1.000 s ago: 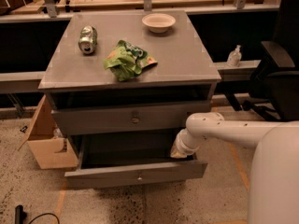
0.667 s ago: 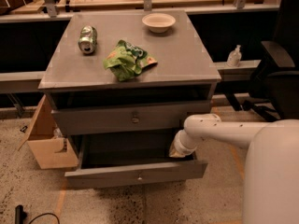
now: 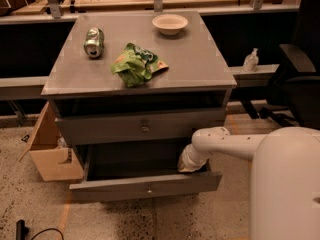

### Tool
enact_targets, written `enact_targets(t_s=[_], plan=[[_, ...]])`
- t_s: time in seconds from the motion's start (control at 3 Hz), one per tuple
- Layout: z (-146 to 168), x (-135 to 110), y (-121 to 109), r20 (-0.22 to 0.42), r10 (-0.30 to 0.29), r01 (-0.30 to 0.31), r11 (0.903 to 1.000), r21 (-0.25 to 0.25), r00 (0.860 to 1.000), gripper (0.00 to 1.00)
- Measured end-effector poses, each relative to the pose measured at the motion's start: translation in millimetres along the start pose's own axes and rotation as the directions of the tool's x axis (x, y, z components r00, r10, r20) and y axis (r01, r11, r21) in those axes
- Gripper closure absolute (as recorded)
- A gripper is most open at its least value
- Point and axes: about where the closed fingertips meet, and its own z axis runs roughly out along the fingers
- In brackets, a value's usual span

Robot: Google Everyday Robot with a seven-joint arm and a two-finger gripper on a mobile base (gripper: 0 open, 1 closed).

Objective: Open middle drawer

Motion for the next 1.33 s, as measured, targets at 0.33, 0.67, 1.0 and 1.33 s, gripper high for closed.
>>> enact_targets(t_s=[0.33,0.67,1.0,1.33], plan=[[14.2,-3.4,0.4,0.013,-0.038,0.038,0.9987,-0.034,0.999,1.0],[25.8,-10.3,7.4,0.06,-0.039,0.046,0.9918,-0.119,0.997,1.0],[22.2,-20.0,25.5,0.084,0.003,0.013,0.9803,-0.197,0.996,1.0],[21.0,-21.5,30.2,0.084,0.015,0.003,0.9776,-0.21,0.996,1.0]])
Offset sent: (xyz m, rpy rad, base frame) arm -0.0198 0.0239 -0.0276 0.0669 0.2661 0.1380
